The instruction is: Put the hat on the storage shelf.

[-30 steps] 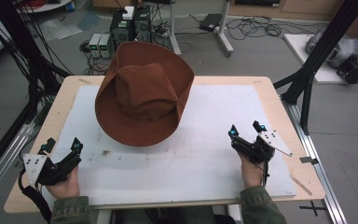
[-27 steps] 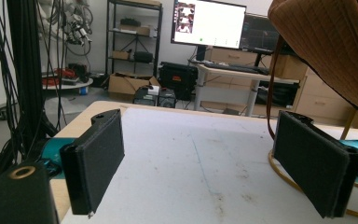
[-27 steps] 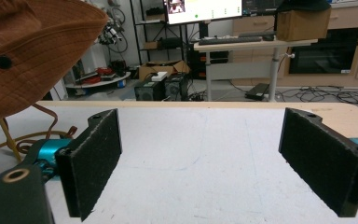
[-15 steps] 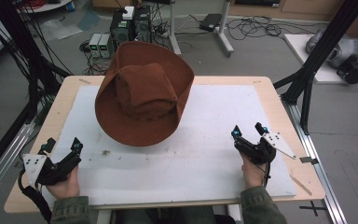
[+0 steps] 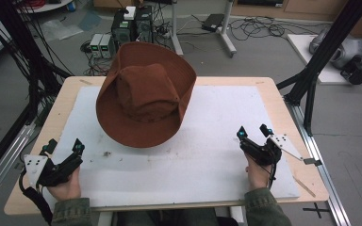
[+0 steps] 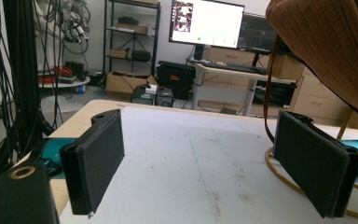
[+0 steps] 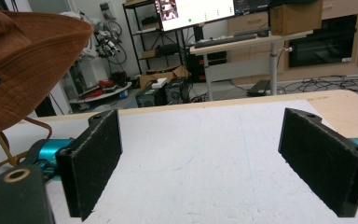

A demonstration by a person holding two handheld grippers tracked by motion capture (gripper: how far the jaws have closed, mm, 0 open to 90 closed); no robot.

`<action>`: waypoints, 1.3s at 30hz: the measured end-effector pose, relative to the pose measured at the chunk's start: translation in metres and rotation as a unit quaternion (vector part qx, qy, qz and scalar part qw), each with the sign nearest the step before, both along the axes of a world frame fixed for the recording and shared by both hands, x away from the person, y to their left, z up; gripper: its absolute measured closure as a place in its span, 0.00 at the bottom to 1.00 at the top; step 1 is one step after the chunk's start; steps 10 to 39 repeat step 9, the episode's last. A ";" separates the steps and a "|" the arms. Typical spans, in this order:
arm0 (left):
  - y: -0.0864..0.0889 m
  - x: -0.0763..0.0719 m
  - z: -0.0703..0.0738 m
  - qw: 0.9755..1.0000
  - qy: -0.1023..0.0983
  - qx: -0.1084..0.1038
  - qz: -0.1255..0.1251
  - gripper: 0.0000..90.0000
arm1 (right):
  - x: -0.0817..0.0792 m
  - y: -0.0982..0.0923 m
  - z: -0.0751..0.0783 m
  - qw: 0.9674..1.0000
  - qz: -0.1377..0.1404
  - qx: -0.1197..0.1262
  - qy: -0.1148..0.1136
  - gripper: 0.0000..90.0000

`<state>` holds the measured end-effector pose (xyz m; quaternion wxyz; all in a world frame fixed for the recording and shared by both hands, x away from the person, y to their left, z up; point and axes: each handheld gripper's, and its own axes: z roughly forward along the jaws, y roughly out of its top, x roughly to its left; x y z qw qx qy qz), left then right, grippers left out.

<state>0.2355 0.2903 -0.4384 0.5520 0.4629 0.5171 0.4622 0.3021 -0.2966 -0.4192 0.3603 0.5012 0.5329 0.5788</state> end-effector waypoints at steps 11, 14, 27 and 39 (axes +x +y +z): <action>0.000 0.001 0.000 1.000 0.000 -0.001 -0.002 0.18 | 0.001 -0.001 -0.001 1.000 0.005 -0.003 0.000 0.14; 0.000 0.001 0.000 1.000 0.000 -0.001 -0.002 0.18 | 0.001 -0.001 -0.001 1.000 0.005 -0.003 0.000 0.14; 0.000 0.001 0.000 1.000 0.000 -0.001 -0.002 0.18 | 0.001 -0.001 -0.001 1.000 0.005 -0.003 0.000 0.14; 0.000 0.001 0.000 1.000 0.000 -0.001 -0.002 0.18 | 0.001 -0.001 -0.001 1.000 0.005 -0.003 0.000 0.14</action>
